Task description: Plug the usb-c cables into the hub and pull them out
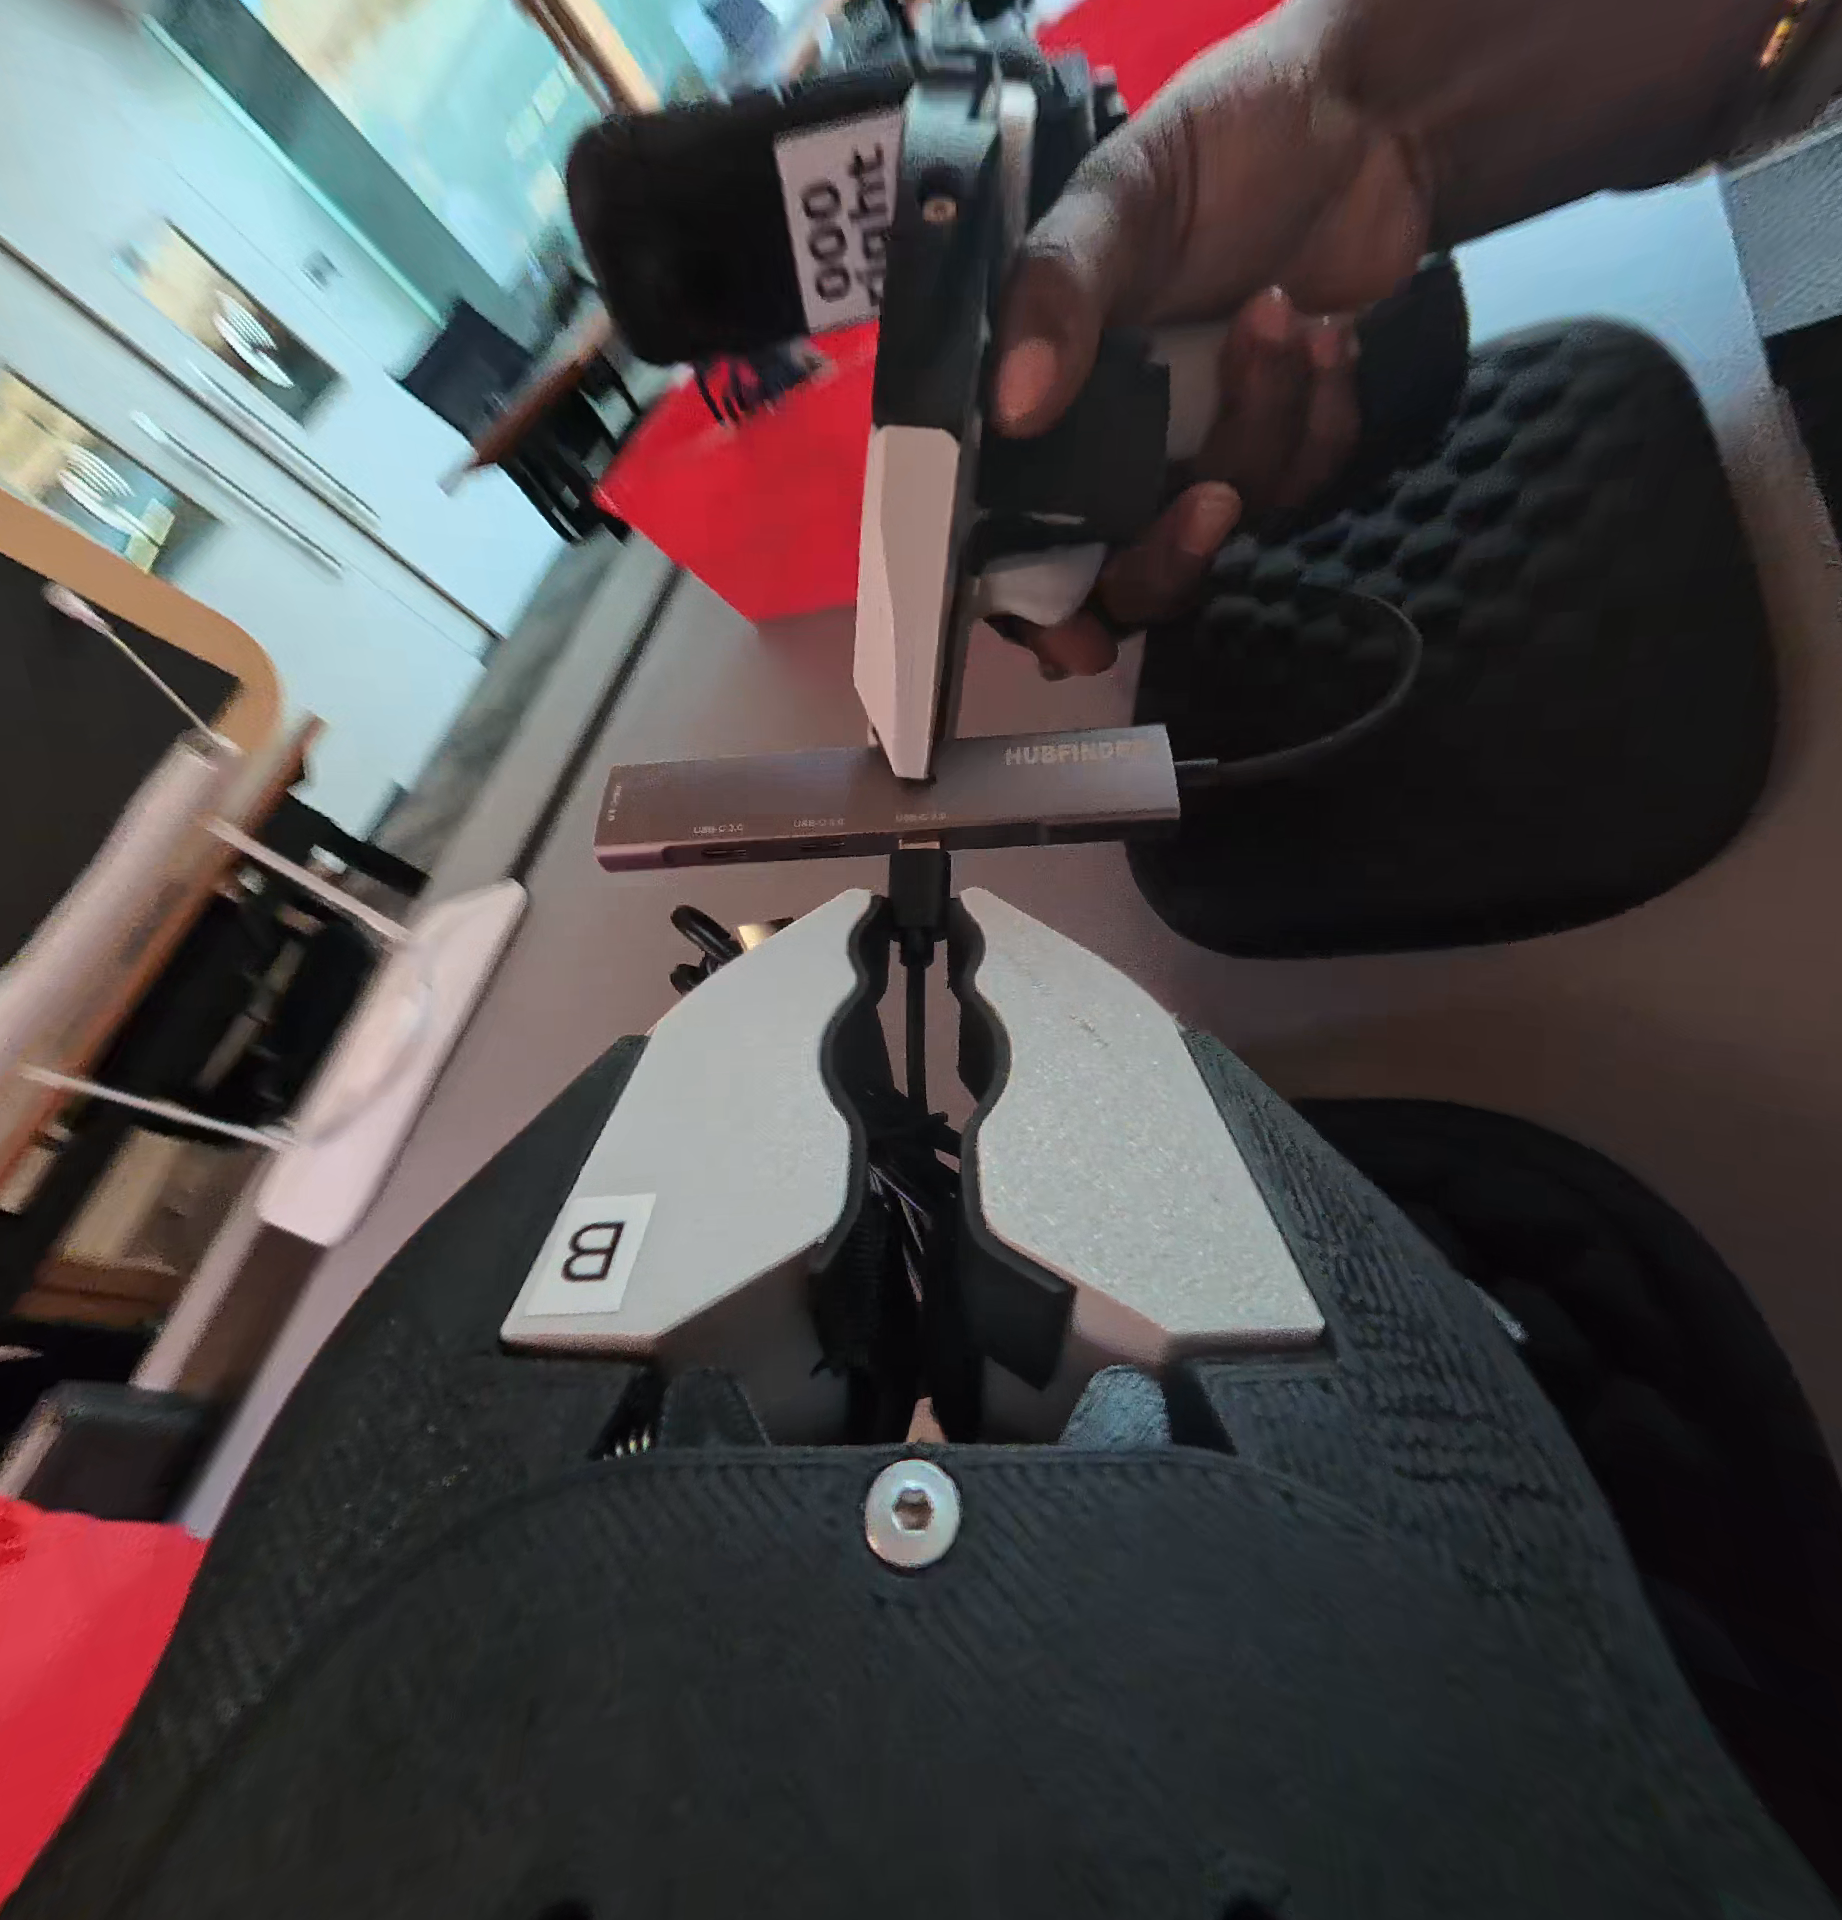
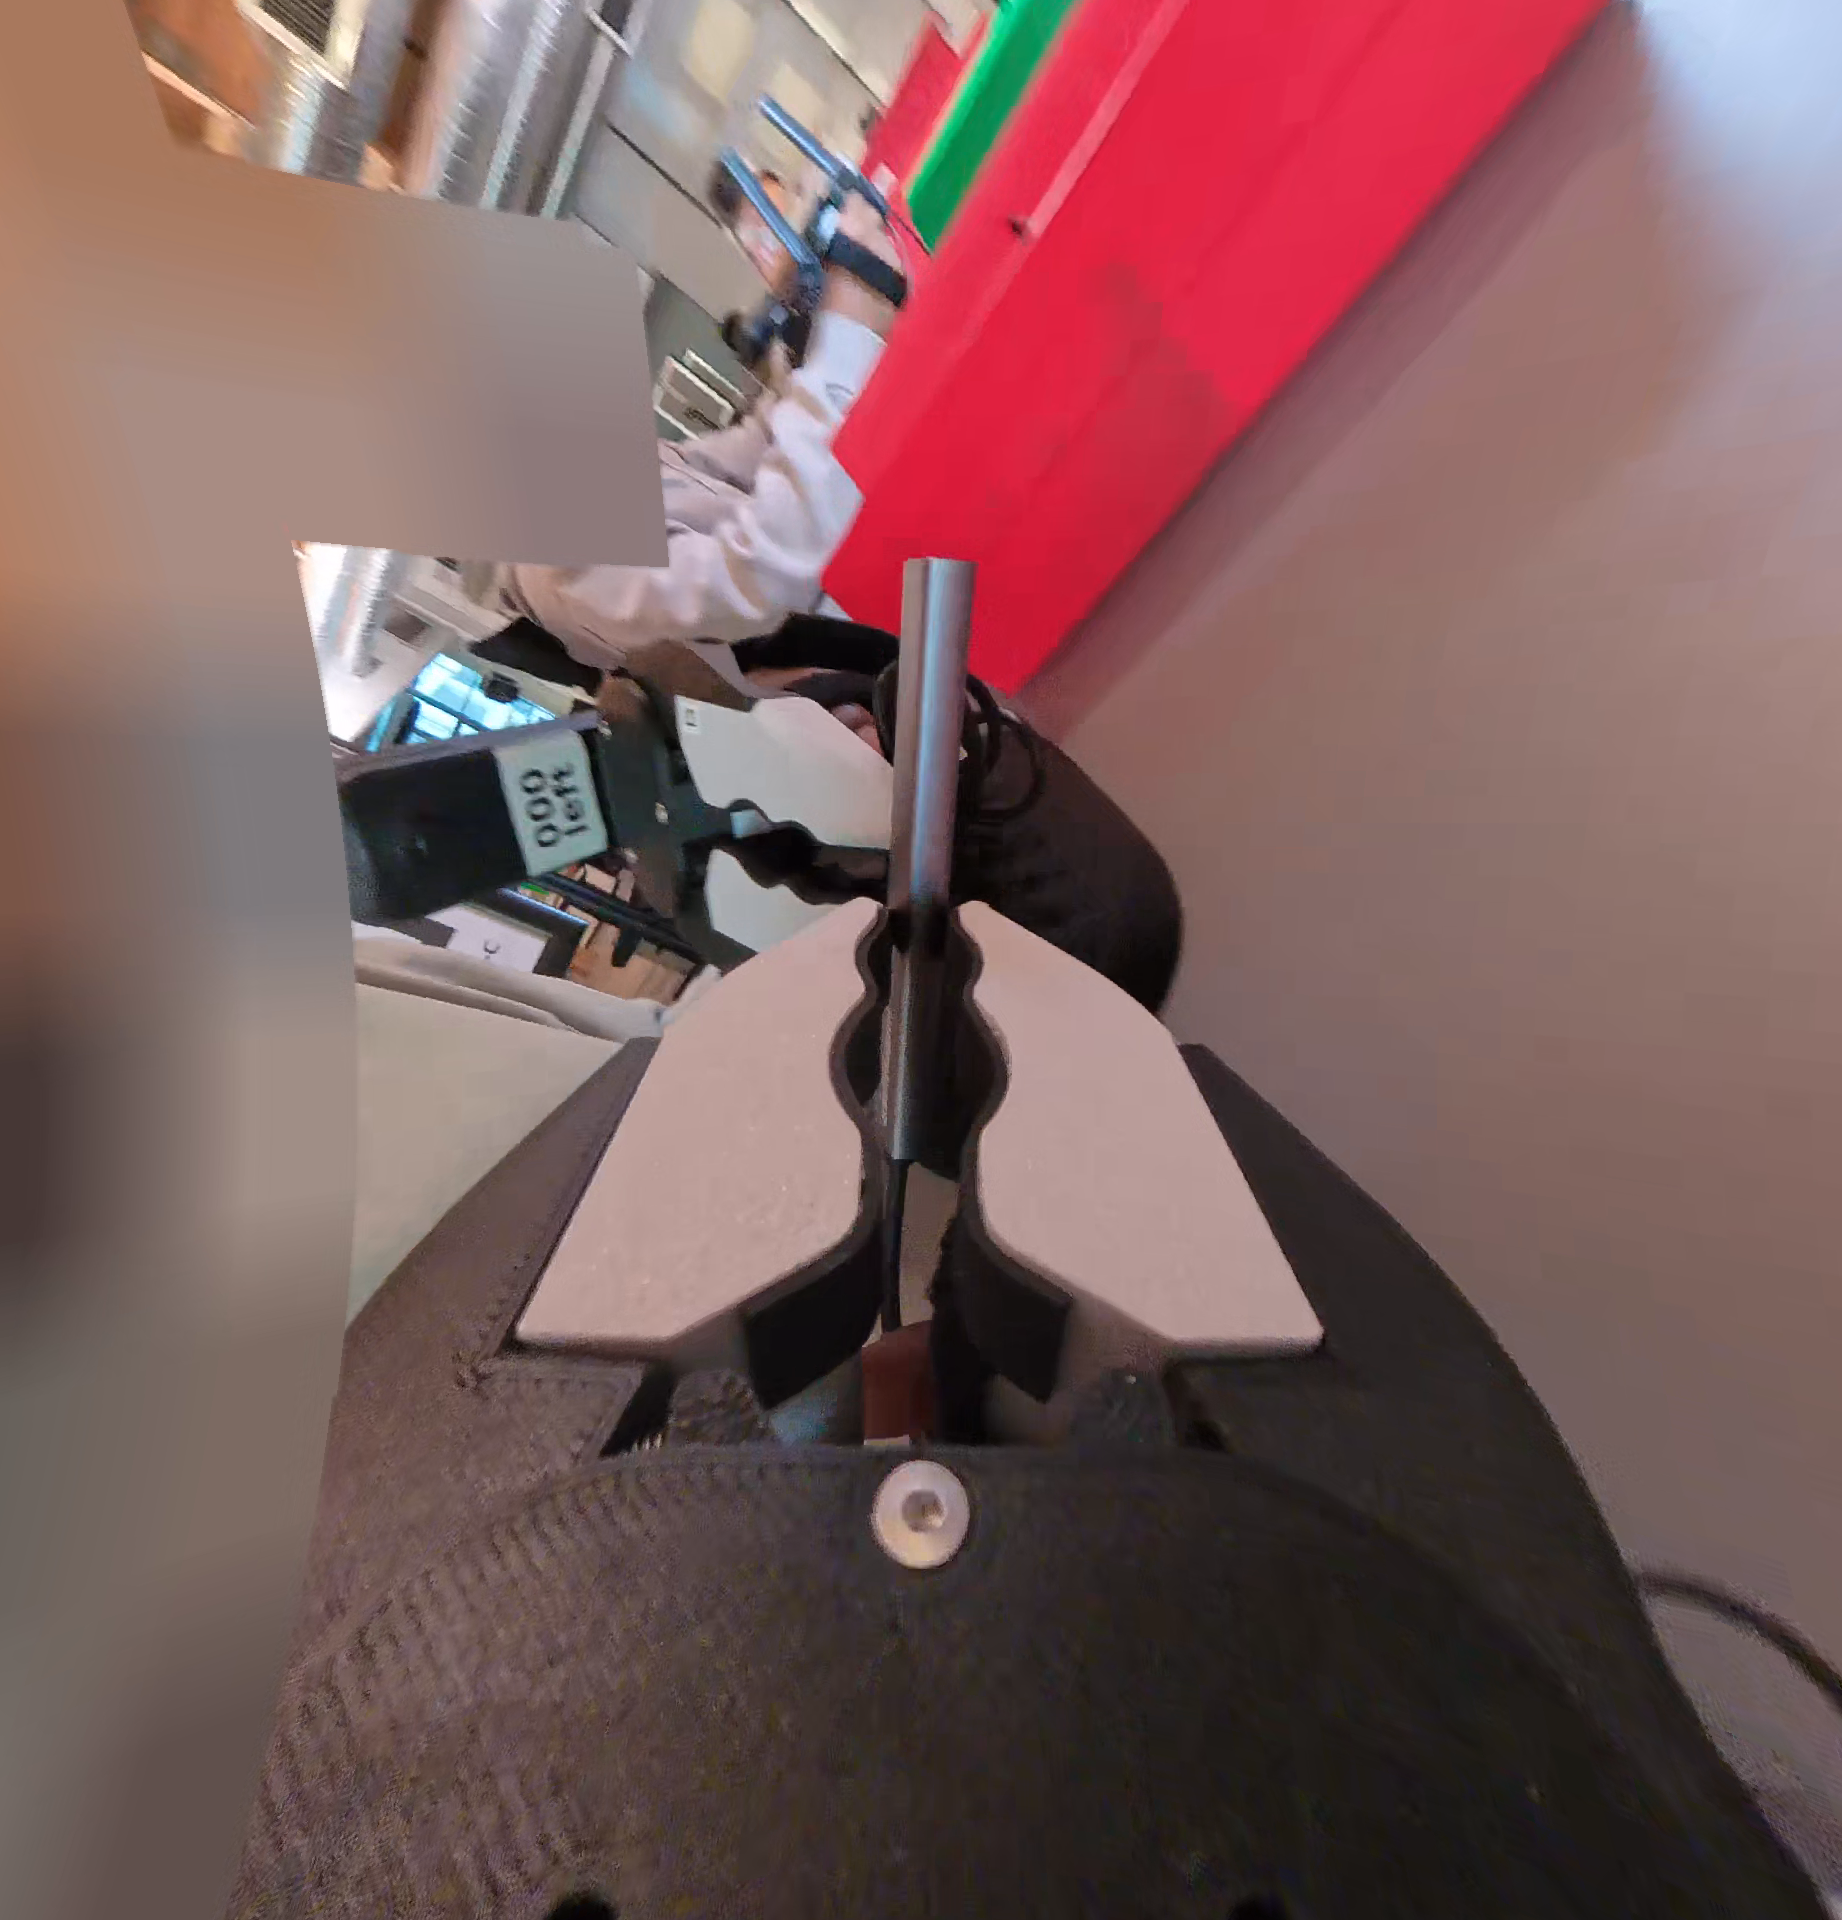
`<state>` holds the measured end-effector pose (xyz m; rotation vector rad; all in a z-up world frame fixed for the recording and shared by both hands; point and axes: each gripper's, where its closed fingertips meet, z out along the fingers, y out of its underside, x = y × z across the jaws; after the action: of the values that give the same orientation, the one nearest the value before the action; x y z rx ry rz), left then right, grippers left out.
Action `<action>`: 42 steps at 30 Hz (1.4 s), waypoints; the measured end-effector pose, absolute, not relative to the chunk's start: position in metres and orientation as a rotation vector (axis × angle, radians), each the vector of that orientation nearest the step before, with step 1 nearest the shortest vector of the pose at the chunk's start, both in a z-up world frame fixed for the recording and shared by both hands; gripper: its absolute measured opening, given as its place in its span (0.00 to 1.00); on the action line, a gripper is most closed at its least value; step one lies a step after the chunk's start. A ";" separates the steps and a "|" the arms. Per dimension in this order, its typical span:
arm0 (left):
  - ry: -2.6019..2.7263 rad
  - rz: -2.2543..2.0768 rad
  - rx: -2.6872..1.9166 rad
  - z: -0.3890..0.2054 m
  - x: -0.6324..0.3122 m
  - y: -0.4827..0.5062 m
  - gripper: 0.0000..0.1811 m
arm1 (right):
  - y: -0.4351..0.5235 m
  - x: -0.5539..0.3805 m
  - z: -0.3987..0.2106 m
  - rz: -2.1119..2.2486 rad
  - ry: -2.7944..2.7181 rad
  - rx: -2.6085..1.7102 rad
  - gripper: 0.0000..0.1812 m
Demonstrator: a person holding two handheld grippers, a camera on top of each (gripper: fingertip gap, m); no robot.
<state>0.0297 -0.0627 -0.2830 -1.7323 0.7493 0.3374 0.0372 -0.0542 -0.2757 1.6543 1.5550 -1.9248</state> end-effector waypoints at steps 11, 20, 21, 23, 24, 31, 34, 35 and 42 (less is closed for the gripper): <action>0.815 0.455 -1.597 -0.251 0.044 -0.074 0.05 | -0.072 0.052 -0.243 -2.127 1.777 1.649 0.04; 0.835 0.435 -1.563 -0.246 0.049 -0.079 0.04 | -0.080 0.052 -0.241 -2.140 1.851 1.613 0.04; 0.834 0.423 -1.558 -0.246 0.049 -0.079 0.04 | -0.081 0.053 -0.240 -2.142 1.859 1.605 0.04; 0.836 0.435 -1.552 -0.246 0.049 -0.079 0.05 | -0.080 0.052 -0.239 -2.172 1.881 1.596 0.04; 0.810 0.433 -1.539 -0.242 0.048 -0.078 0.05 | -0.079 0.052 -0.235 -2.221 1.880 1.587 0.04; 0.611 0.296 -1.329 -0.198 0.046 -0.081 0.11 | -0.077 0.058 -0.199 -2.496 1.800 1.439 0.04; 0.753 0.443 -1.384 -0.212 0.049 -0.081 0.07 | -0.083 0.063 -0.207 -2.484 1.775 1.356 0.04; 0.796 0.500 -1.394 -0.216 0.051 -0.081 0.04 | -0.086 0.065 -0.209 -2.489 1.775 1.317 0.04; 0.883 0.513 -1.389 -0.225 0.061 -0.080 0.01 | -0.087 0.070 -0.208 -2.583 1.761 1.228 0.04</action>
<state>0.0613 -0.0796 -0.2249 -1.3895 0.8829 0.5125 0.0698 -0.0873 -0.2076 1.2283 1.7611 -2.5833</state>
